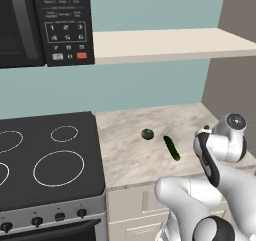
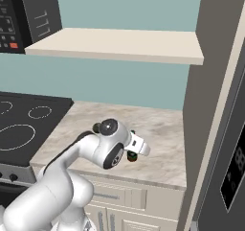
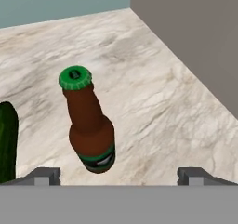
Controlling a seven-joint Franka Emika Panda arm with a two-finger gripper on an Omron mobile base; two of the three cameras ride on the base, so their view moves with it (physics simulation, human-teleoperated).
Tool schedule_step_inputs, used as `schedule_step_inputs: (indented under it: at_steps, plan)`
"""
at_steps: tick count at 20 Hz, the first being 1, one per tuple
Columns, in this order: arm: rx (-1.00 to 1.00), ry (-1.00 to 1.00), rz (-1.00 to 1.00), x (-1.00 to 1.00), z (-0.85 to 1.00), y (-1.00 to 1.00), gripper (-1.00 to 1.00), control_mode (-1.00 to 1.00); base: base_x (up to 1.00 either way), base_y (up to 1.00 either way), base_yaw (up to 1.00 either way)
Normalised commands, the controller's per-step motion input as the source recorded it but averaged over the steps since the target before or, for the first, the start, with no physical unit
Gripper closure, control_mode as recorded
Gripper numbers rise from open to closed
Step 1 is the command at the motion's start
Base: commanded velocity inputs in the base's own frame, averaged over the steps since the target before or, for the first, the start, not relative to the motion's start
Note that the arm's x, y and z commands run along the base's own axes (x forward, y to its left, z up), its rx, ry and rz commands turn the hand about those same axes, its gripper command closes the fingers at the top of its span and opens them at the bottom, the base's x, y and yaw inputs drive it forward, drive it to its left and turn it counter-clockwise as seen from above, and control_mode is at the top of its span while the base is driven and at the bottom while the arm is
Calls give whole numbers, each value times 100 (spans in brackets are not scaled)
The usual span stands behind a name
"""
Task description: Place the beer on the top shelf of the fridge to keep it out of children's reach, and place the cucumber and squash on lower shelves for easy access.
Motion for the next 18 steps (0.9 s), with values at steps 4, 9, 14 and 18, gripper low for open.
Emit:
schedule_step_inputs:
  at_steps: [4, 9, 14, 18]
  plan:
    - [0, 0, 2, 6, -9, 4, -100, -100, 0, 0, 0]
    - [0, 0, 2, 10, -3, 6, -100, -100, 0, 0, 0]
    - [0, 0, 2, 13, 0, 5, -100, -100, 0, 0, 0]
    - [0, 0, 1, 18, -1, 0, -100, -100, 0, 0, 0]
